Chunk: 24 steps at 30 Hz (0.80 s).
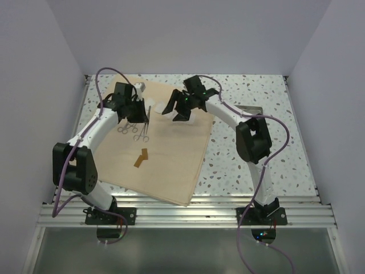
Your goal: Prepare the surgical pack
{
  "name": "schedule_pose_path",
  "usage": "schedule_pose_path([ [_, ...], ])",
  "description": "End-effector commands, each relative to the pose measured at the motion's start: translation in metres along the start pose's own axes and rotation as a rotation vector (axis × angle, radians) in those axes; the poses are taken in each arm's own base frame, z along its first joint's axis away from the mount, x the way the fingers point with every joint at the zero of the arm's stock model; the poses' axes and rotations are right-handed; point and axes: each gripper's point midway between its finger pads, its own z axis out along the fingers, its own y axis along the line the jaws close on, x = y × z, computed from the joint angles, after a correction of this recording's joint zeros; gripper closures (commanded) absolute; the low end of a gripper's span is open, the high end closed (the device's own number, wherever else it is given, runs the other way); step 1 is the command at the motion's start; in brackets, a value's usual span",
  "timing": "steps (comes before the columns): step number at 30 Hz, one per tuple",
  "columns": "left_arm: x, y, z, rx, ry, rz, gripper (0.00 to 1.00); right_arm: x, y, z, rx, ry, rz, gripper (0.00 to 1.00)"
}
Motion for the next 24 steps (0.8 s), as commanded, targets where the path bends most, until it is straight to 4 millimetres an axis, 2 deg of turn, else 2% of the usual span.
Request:
schedule_pose_path([
  [1,-0.006,-0.032,-0.011,0.186,-0.06,0.006,1.0,-0.01,0.05,-0.012,-0.136,-0.041,0.007,0.33],
  [7,0.006,-0.047,-0.009,0.255,-0.026,-0.015,1.0,0.005,0.058,-0.005,-0.141,-0.029,-0.008,0.35],
  [19,0.0,-0.072,-0.005,0.302,-0.015,0.017,1.0,0.022,0.055,0.011,-0.129,0.012,-0.002,0.47],
  [22,-0.005,-0.075,-0.004,0.302,-0.019,0.016,1.0,0.023,0.051,0.013,-0.118,0.018,0.006,0.63],
  [23,-0.007,-0.075,-0.003,0.3,-0.023,0.019,1.0,0.023,0.052,0.012,-0.12,0.017,0.01,0.81],
  [24,-0.012,-0.075,-0.004,0.293,-0.033,0.02,1.0,0.024,0.052,0.012,-0.118,0.02,0.012,0.91],
])
